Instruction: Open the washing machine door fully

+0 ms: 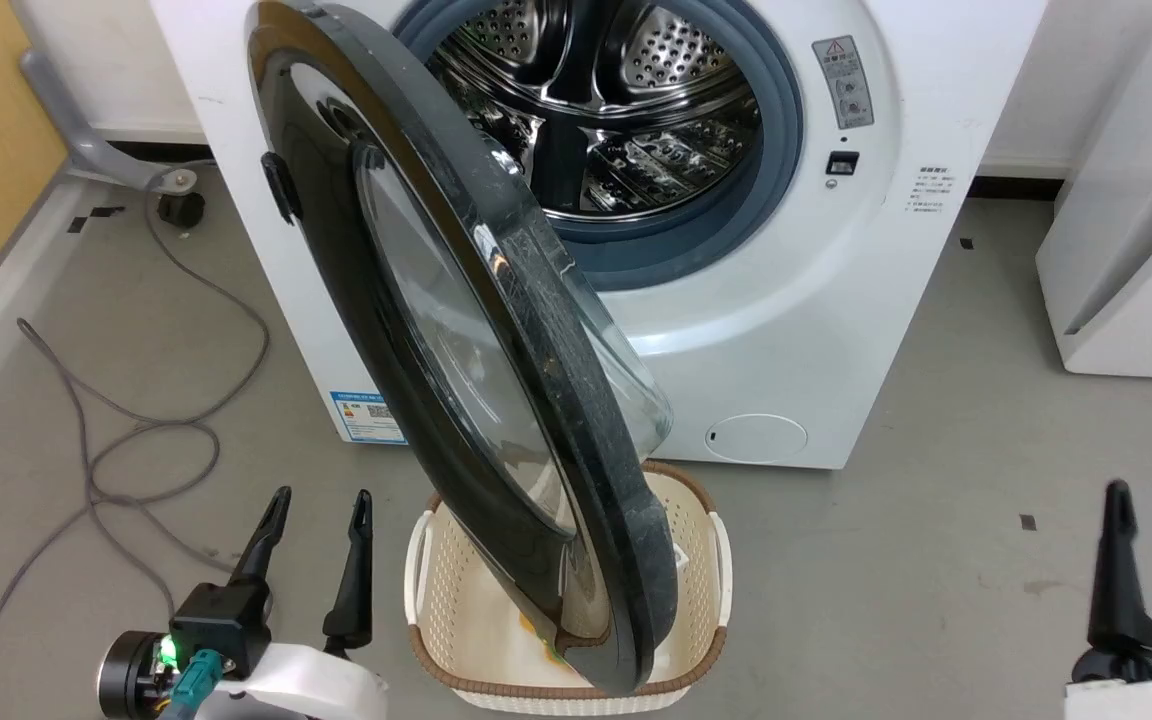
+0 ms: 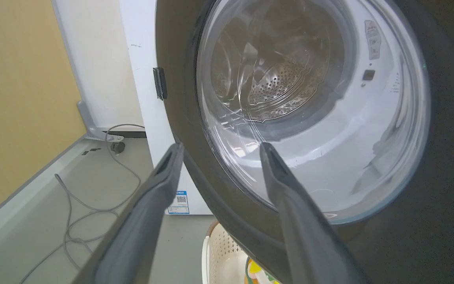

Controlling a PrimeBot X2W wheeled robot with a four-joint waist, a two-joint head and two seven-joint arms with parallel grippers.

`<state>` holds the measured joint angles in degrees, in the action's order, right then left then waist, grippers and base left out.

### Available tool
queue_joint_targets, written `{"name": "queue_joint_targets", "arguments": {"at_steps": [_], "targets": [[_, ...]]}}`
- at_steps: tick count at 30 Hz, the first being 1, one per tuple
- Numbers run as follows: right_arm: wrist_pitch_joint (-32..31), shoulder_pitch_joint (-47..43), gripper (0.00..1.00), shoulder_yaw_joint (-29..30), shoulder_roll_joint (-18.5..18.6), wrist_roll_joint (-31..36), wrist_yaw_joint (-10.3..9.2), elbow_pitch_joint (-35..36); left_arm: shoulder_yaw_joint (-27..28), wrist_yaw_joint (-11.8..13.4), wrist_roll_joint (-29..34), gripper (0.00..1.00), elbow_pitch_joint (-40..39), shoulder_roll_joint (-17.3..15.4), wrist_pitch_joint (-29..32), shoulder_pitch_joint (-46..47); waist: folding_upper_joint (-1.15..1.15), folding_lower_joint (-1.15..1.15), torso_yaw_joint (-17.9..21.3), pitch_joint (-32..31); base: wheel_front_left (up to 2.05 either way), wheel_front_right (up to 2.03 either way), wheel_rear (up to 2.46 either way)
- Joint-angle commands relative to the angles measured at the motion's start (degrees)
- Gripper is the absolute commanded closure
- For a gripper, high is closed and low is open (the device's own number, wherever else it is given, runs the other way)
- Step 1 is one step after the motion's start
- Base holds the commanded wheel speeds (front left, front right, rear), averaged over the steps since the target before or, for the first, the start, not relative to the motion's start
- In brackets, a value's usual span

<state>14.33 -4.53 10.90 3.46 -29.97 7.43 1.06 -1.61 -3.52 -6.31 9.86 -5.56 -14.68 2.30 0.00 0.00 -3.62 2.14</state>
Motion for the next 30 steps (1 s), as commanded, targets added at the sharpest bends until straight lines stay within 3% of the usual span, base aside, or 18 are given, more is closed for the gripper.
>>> {"name": "queue_joint_targets", "arguments": {"at_steps": [1, 4, 9, 23, 24, 26, 30], "targets": [[-0.4, -0.8, 0.00, 0.2, -0.4, 3.8, 0.06, 1.4, 0.1, 0.3, -0.2, 0.00, 0.0, -0.3, -0.3, -0.3, 0.00, 0.00, 0.0, 0.1, 0.00, 0.00, 0.00], [-2.0, -1.3, 0.00, 0.4, -0.5, 13.3, 0.06, 4.0, 0.1, 0.3, -0.1, 0.00, 0.0, -0.3, -0.3, -0.1, 0.00, 0.00, -0.1, 0.3, 0.00, 0.00, 0.00], [-4.4, -3.7, 0.00, -0.8, -0.6, 22.1, 0.06, 5.5, 0.2, 0.2, -0.1, 0.00, 0.3, -0.4, -0.3, 0.2, 0.00, 0.00, -0.3, 0.4, 0.00, 0.00, 0.00], [-6.9, -8.1, 0.00, -4.9, -0.6, 24.9, 0.06, 4.6, -0.6, -0.5, 0.0, 0.00, 1.3, -0.7, -0.3, -0.9, 0.00, 0.00, 0.4, -0.6, 0.00, 0.00, 0.00], [-6.9, -8.1, 0.00, -5.0, -0.6, 25.0, 0.06, 4.6, -0.8, -0.6, -0.1, 0.12, 1.5, -0.7, -0.3, -1.0, 0.00, 0.00, 0.5, -0.7, 0.00, 0.00, 0.00], [-7.0, -8.1, 0.00, -5.1, -0.6, 24.9, 0.06, 4.5, -1.0, -0.8, -0.3, 0.98, 1.8, -0.8, -0.3, -1.1, 0.00, 0.00, 0.6, -0.8, 0.00, 0.00, 0.00], [-7.1, -8.1, 0.00, -5.3, -0.6, 24.6, 0.06, 4.4, -1.4, -1.0, -0.5, 1.00, 2.2, -0.8, -0.3, -1.2, 0.00, 0.00, 0.7, -1.0, 0.00, 0.00, 0.00]]}}
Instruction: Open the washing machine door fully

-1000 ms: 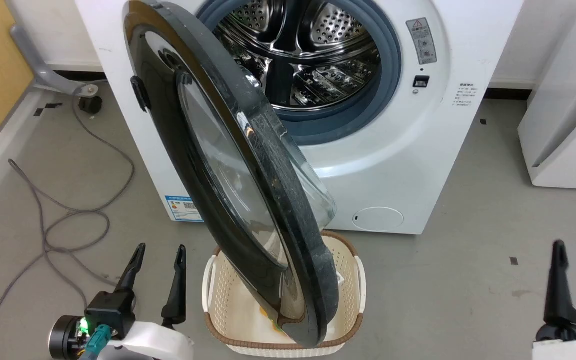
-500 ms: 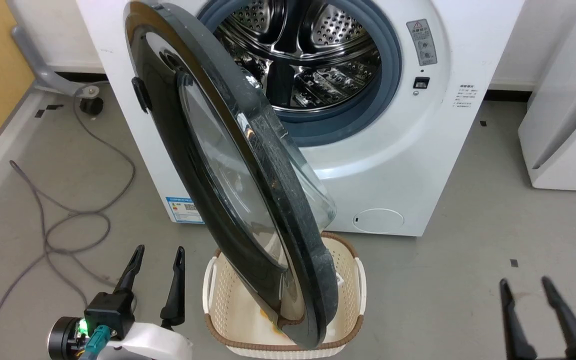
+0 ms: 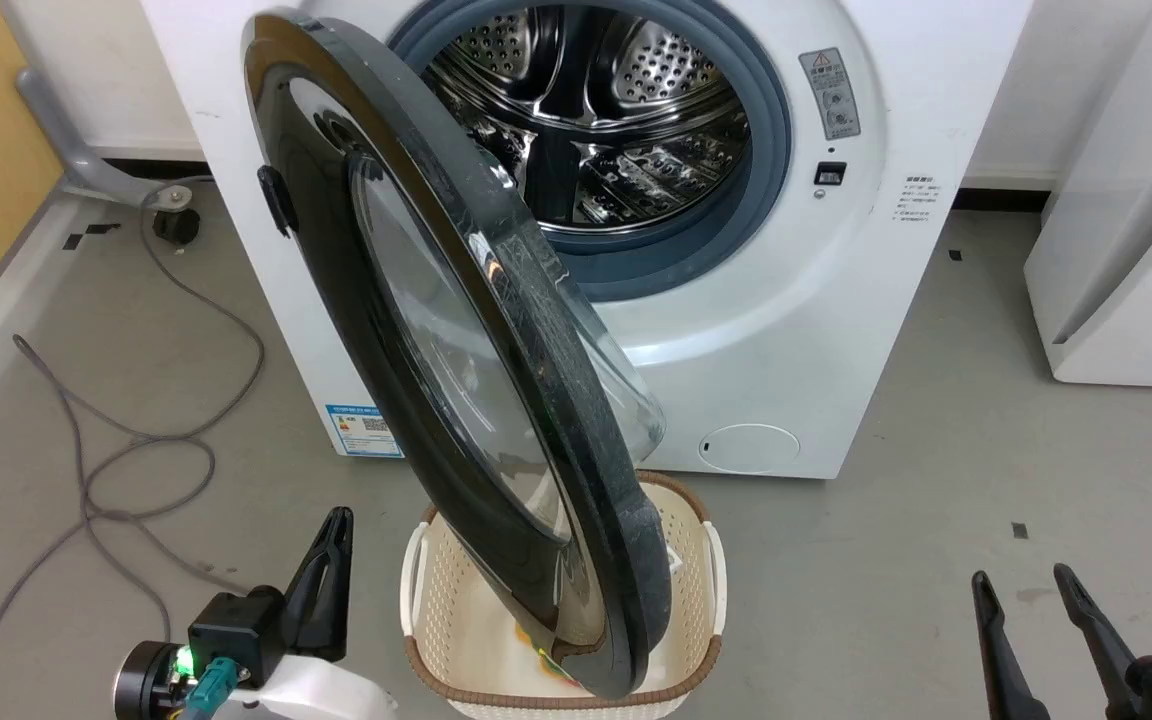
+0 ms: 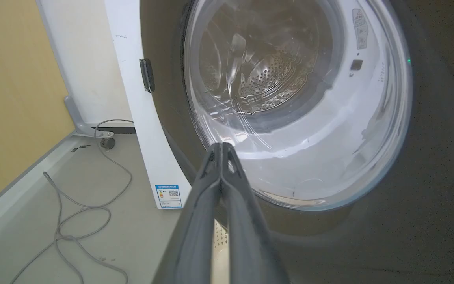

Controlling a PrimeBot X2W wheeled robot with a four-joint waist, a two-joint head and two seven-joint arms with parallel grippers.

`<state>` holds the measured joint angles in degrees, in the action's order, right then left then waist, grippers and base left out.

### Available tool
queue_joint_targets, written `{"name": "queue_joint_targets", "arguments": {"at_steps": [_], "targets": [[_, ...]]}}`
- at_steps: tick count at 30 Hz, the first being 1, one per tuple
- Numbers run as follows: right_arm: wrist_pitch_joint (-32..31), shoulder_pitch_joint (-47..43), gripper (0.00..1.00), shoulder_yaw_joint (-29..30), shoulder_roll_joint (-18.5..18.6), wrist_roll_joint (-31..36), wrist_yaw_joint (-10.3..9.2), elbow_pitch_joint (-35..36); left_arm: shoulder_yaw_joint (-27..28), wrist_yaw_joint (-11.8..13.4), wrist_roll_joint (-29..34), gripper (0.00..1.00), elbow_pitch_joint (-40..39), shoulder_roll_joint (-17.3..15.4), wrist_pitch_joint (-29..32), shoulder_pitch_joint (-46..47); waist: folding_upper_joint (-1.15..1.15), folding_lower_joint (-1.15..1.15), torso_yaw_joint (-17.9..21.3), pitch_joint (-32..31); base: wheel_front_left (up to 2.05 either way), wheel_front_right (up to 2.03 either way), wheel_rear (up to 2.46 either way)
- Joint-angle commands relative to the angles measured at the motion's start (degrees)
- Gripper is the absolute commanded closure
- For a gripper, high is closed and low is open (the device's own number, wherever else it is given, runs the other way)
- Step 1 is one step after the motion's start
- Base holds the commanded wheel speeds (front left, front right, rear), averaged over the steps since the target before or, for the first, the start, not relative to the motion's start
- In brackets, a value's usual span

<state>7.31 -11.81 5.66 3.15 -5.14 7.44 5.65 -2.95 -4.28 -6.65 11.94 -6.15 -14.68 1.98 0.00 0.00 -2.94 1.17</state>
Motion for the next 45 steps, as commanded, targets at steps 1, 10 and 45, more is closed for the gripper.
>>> {"name": "queue_joint_targets", "arguments": {"at_steps": [1, 10, 45], "targets": [[-0.1, -0.9, 0.00, -0.1, -0.3, -0.2, 0.05, -0.2, -0.1, -0.2, -0.1, 1.00, 0.1, -0.3, -0.3, -0.9, 0.00, 0.00, 0.1, -0.1, 0.00, 0.00, 0.00], [-0.6, -1.2, 0.00, -0.1, -0.3, 0.1, 0.05, 0.0, 0.0, 0.5, -0.5, 1.00, -2.4, -0.2, -0.3, -0.4, 0.00, 0.00, 0.4, -0.3, 0.00, 0.00, 0.00], [-1.6, -1.7, 0.00, 1.4, -0.3, 1.0, 0.05, -0.4, -23.6, 2.2, -3.2, 1.00, -35.4, 3.0, 13.2, 14.4, 0.00, 0.00, 0.4, 0.0, 0.00, 0.00, 0.00]]}}
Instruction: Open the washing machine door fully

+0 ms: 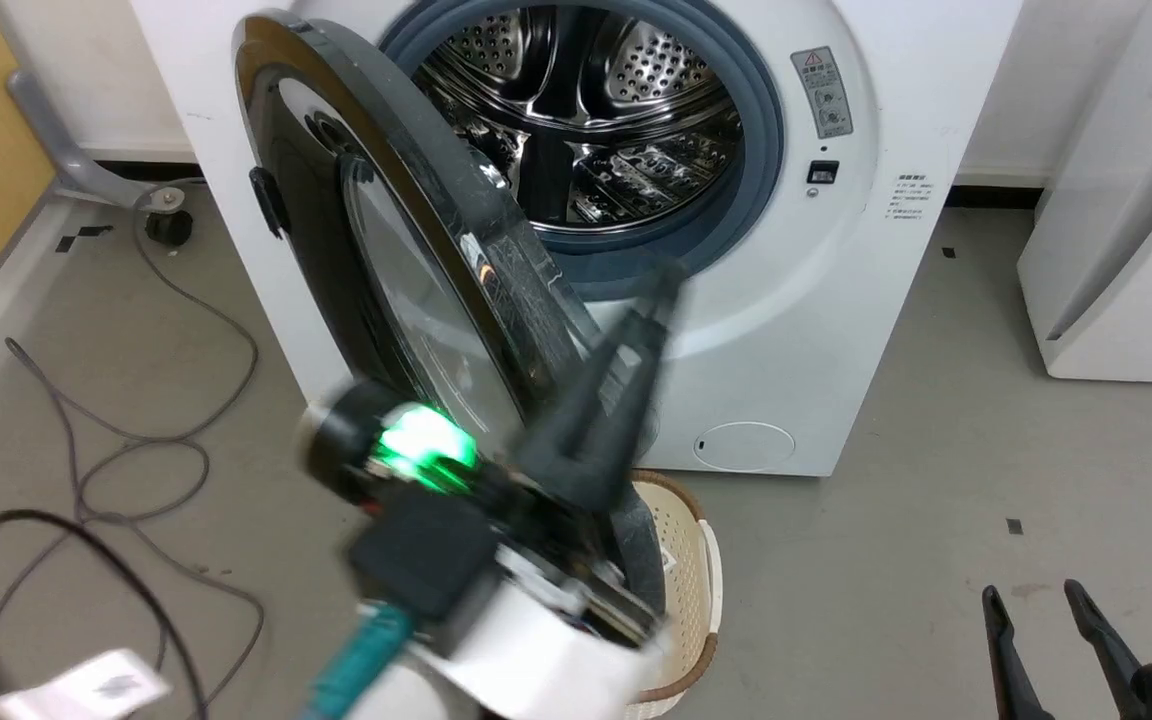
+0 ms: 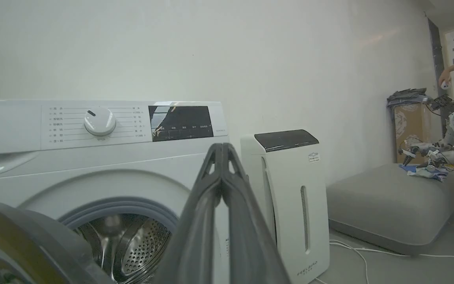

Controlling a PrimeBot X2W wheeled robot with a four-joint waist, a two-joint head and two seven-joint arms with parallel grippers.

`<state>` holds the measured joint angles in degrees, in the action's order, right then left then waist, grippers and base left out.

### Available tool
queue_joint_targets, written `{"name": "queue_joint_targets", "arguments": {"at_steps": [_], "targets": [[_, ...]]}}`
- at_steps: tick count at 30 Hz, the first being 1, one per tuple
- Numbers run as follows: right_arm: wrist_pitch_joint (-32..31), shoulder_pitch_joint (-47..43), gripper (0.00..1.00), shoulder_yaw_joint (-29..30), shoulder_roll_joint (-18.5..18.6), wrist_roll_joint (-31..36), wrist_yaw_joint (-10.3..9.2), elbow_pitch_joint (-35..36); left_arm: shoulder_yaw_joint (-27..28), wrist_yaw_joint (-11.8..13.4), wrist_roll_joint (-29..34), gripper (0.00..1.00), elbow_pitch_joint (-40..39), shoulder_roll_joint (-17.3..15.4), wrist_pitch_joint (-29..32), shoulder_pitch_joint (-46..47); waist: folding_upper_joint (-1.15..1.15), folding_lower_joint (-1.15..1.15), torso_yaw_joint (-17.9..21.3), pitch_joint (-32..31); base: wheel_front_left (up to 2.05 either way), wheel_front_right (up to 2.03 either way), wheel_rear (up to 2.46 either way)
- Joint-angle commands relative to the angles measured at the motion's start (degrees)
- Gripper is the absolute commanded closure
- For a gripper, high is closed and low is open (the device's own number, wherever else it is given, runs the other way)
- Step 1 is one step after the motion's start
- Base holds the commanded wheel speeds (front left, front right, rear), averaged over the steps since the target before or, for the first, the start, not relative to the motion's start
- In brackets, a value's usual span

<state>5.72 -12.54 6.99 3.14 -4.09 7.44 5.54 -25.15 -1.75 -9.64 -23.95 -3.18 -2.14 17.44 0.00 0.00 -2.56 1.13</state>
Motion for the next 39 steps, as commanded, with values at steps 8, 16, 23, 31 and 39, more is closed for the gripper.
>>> {"name": "queue_joint_targets", "arguments": {"at_steps": [8, 16, 23, 31, 39], "targets": [[-0.4, -1.0, 0.00, 0.3, -0.3, -0.6, 0.05, -0.9, -9.9, -0.7, -1.5, 1.00, 7.4, -0.1, 6.4, -7.0, 0.00, 0.00, -0.1, 0.2, 0.00, 0.00, 0.00], [-0.7, -0.4, 0.00, 0.4, -0.3, -1.4, 0.05, -1.5, -14.2, -0.3, -1.1, 1.00, 16.8, 0.0, 7.7, -9.2, 0.00, 0.00, -0.5, 0.9, 0.00, 0.00, 0.00], [-0.5, 0.0, 0.00, -0.1, -0.3, -2.0, 0.05, -2.3, -13.0, 2.6, 0.5, 1.00, 24.3, 0.1, 5.0, -6.9, 0.00, 0.00, -0.4, 1.1, 0.00, 0.00, 0.00], [-0.5, 0.0, 0.00, -0.3, -0.3, -3.6, 0.05, -3.7, -13.0, 5.5, -1.4, 1.00, 28.5, 0.2, 1.6, -6.0, 0.00, 0.00, -0.4, 0.8, 0.00, 0.00, 0.00], [-0.6, 0.1, 0.00, -0.6, -0.3, -3.8, 0.05, -4.3, -12.2, 7.2, -2.5, 1.00, 27.6, -0.3, 1.6, -7.7, 0.00, 0.00, -0.8, 0.7, 0.00, 0.00, 0.00]]}}
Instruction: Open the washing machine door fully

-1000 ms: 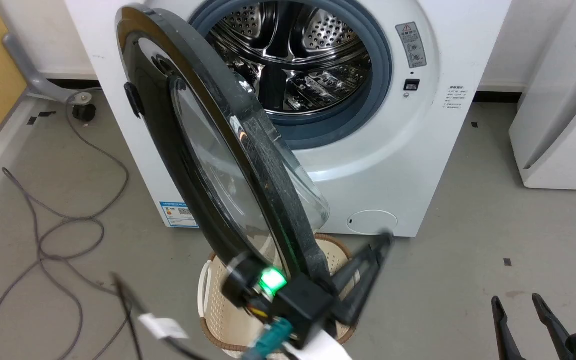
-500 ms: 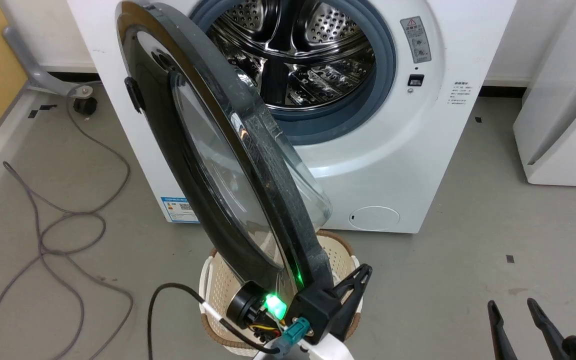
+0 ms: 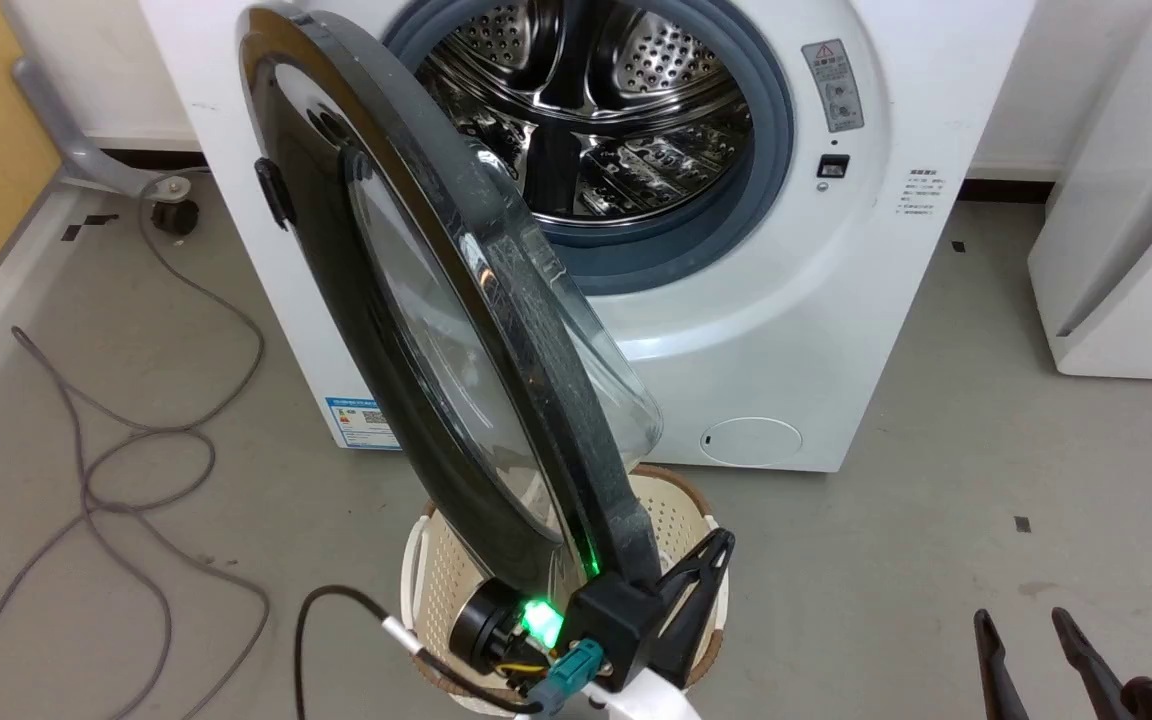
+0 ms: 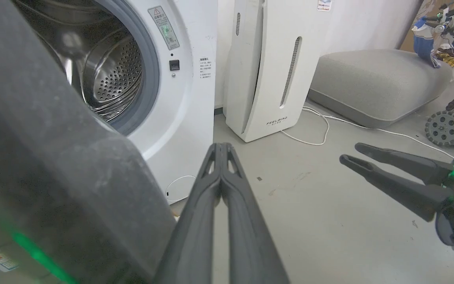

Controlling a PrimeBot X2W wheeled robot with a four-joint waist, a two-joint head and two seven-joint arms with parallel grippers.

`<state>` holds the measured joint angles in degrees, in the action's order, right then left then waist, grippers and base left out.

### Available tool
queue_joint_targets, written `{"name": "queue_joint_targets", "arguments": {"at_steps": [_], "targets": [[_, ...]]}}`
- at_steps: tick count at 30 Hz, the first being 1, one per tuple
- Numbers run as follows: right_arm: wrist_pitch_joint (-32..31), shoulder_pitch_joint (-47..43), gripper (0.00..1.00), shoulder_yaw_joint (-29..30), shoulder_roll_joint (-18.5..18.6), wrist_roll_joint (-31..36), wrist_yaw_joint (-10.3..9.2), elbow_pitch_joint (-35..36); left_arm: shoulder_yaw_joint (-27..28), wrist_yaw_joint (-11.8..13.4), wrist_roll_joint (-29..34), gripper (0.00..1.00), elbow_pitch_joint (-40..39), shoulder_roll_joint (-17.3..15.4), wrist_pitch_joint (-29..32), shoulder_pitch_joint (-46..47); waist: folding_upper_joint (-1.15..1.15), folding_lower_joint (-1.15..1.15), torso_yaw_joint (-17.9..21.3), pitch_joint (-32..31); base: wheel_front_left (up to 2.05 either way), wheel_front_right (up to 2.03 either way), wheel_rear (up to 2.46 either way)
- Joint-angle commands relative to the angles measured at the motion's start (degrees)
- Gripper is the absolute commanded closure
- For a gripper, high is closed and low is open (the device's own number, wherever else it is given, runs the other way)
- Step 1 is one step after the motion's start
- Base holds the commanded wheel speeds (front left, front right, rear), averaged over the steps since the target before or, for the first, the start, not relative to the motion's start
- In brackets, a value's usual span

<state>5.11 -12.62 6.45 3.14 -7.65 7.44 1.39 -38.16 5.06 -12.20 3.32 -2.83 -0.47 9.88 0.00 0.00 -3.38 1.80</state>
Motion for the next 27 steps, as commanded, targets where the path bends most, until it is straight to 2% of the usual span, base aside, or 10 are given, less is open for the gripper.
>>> {"name": "queue_joint_targets", "arguments": {"at_steps": [1, 8, 15, 22, 27], "targets": [[-0.2, 0.2, 0.00, -0.2, -0.3, -0.4, 0.05, -0.2, 0.9, 0.7, -0.1, 1.00, -0.1, -0.9, 0.1, -0.5, 0.00, 0.00, -0.1, 0.0, 0.00, 0.00, 0.00], [-0.3, -0.2, 0.00, 0.1, -0.3, -0.9, 0.05, -0.8, 2.1, 2.5, -1.4, 1.00, -5.1, -2.9, 1.6, -4.7, 0.00, 0.00, -1.3, -0.5, 0.00, 0.00, 0.00], [-0.7, -0.6, 0.00, 0.2, -0.3, -1.5, 0.05, -1.1, 3.2, 4.8, -2.0, 1.00, -13.5, -6.1, 4.9, -9.5, 0.00, 0.00, -3.9, -1.5, 0.00, 0.00, 0.00], [-0.9, -0.6, 0.00, 0.4, -0.3, -1.8, 0.05, -1.6, 4.4, 7.9, 0.5, 1.00, -21.1, -9.9, 8.3, -12.9, 0.00, 0.00, -7.6, -1.4, 0.00, 0.00, 0.00], [-0.9, 0.2, 0.00, 0.2, -0.3, -1.8, 0.05, -1.7, 5.9, 9.7, 1.2, 1.00, -25.1, -11.5, 10.3, -13.9, 0.00, 0.00, -10.5, -1.4, 0.00, 0.00, 0.00]]}}
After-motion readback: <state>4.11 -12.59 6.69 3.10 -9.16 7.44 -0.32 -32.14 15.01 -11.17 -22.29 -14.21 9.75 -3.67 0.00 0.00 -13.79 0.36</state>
